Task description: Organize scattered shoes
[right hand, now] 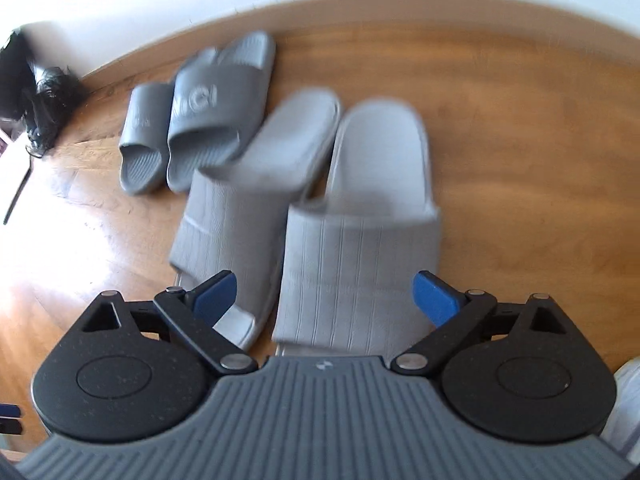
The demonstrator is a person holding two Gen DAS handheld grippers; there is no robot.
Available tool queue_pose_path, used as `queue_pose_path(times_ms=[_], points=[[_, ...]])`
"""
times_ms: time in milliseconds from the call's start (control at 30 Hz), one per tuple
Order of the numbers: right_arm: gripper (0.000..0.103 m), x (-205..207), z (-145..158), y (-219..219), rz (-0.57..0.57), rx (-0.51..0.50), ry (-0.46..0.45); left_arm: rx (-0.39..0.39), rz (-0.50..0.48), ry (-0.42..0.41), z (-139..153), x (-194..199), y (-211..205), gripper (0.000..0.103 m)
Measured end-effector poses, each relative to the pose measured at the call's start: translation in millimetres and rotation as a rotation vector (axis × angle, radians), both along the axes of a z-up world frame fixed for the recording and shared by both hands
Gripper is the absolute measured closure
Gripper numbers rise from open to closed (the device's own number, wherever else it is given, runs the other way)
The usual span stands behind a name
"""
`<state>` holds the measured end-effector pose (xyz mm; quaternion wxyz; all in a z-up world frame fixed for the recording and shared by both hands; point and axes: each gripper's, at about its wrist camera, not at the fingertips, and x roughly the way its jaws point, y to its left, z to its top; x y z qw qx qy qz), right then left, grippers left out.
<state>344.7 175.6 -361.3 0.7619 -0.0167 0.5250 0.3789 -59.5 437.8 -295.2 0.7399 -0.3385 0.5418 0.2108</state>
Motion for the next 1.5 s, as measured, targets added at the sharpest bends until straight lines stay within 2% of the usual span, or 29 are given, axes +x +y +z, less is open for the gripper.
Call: queue_pose_path(times_ms=[100,167,233,267,300,367,467,533,600,633,667,833,900,967,1033,1100,1200,1267,1300,1333,1367,1400,1500], points=[[0.007,19.2,5.9,9.5,-0.042,-0.004,0.094,-0.002,-0.002,0.006,-1.8,0.6,-0.7,0.006],[0.007,47.8,7.6,8.8,-0.158,0.031,0.253,-0.002,-0.006,0.011,-2.5,0.4,-1.3,0.006],[0.008,70.3,10.8,3.1,-0.272,0.1,0.372,-0.004,-0.009,0.011,-1.9,-0.2,-0.8,0.006],[0.008,75.2,14.7,1.8,-0.301,0.11,0.384,-0.005,-0.007,0.006,-0.8,-0.9,0.2,0.006],[0.008,74.0,22.7,3.0,-0.294,0.089,0.344,-0.004,-0.002,0.001,0.2,-1.9,1.3,0.006],[0.007,65.3,33.5,5.5,-0.27,0.01,0.248,-0.001,0.009,-0.006,1.4,-4.0,3.1,0.006],[0.005,50.2,25.9,0.9,-0.232,-0.119,0.144,-0.001,0.029,-0.011,0.5,-6.4,4.7,0.006],[0.005,53.5,-5.9,-13.0,-0.268,-0.129,0.22,-0.002,0.044,-0.013,-0.7,-7.6,5.6,0.006],[0.005,54.5,-29.6,-24.0,-0.295,-0.048,0.346,-0.006,0.055,-0.013,-1.4,-7.6,6.5,0.006],[0.001,53.5,-44.5,-29.3,-0.309,0.021,0.429,-0.007,0.055,-0.013,-1.4,-7.3,6.4,0.006],[0.0,52.0,-51.6,-31.6,-0.315,0.06,0.459,-0.008,0.054,-0.013,-1.5,-7.1,6.2,0.006],[0.001,42.9,-39.5,-14.3,-0.243,0.096,0.345,-0.013,0.046,-0.003,-2.6,-6.7,4.8,0.006],[0.001,38.1,-27.9,-9.4,-0.236,0.051,0.246,-0.017,0.047,-0.001,-3.2,-7.2,6.3,0.006],[0.001,23.4,-9.5,-4.6,-0.216,-0.042,0.093,-0.017,0.048,0.001,-3.4,-8.5,8.0,0.006],[0.001,4.1,2.3,-4.7,-0.204,-0.078,0.028,-0.019,0.054,0.005,-4.4,-9.2,10.5,0.006],[0.001,-14.8,7.9,-5.6,-0.186,-0.072,0.018,-0.03,0.065,0.01,-6.7,-8.9,12.7,0.006],[0.004,-41.1,0.3,3.1,-0.142,-0.051,0.045,-0.043,0.061,0.013,-7.9,-5.6,11.3,0.006],[0.014,-56.7,-11.8,15.5,-0.129,-0.058,0.048,-0.037,0.041,0.009,-5.7,-3.8,7.9,0.006],[0.026,-60.9,-20.3,20.5,-0.13,-0.079,0.042,-0.037,0.039,0.009,-5.5,-4.2,7.7,0.006],[0.045,-62.6,-31.2,28.0,-0.136,-0.107,0.039,-0.038,0.038,0.008,-5.5,-4.9,7.8,0.006],[0.051,-62.2,-40.3,35.0,-0.152,-0.123,0.038,-0.038,0.038,0.007,-5.5,-5.6,7.9,0.006],[0.051,-61.8,-47.6,41.2,-0.176,-0.124,0.019,-0.039,0.037,0.007,-5.5,-6.3,7.9,0.006],[0.061,-64.1,-51.9,56.4,-0.199,-0.111,-0.093,-0.046,0.048,0.013,-7.1,-8.9,10.5,0.006]])
